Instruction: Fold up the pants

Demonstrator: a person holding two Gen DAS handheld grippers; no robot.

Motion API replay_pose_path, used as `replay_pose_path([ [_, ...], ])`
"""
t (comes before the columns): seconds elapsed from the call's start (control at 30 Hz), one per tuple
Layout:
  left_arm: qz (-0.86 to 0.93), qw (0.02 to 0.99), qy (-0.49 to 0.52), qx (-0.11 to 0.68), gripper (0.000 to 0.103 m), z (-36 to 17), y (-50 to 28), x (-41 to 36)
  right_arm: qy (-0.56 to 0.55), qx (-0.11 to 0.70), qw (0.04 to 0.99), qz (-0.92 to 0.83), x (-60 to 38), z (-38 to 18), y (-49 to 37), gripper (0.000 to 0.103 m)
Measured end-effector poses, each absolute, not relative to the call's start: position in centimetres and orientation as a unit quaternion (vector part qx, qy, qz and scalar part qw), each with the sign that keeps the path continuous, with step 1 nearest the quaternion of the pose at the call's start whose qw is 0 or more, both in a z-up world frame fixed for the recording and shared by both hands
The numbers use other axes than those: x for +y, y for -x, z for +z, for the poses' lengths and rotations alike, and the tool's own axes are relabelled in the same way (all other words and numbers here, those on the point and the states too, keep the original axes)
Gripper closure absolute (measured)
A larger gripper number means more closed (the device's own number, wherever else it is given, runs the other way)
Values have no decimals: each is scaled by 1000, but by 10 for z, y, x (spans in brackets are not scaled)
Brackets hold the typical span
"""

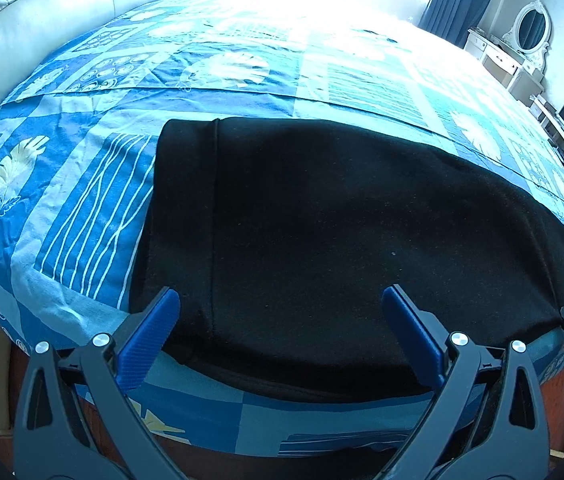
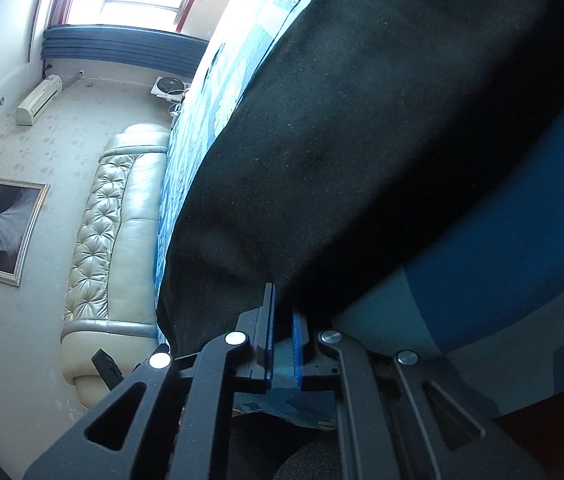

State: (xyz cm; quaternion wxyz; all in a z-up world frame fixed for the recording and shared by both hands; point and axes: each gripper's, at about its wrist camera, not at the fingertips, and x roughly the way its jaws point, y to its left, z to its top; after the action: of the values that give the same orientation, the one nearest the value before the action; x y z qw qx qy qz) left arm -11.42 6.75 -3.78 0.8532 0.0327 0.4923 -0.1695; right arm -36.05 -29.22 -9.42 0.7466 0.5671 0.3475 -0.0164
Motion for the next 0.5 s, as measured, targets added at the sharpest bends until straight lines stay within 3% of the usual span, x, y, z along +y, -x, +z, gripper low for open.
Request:
replay_pose_path([
  [0.13, -157, 854, -29, 496, 2, -44, 114, 78, -571, 342, 746, -17, -291, -95, 355, 96],
  [0.23, -157, 854, -27, 496, 2, -43, 114, 80, -573, 334, 749, -10, -283, -86, 350, 91],
  [0.37, -158, 858, -26, 488, 2, -39, 116, 79, -576, 340, 743, 27, -258, -85, 334, 76],
  [0.5, -177, 868, -34, 463, 2, -26, 124, 68, -594, 350, 722, 54, -231, -95, 311, 74],
])
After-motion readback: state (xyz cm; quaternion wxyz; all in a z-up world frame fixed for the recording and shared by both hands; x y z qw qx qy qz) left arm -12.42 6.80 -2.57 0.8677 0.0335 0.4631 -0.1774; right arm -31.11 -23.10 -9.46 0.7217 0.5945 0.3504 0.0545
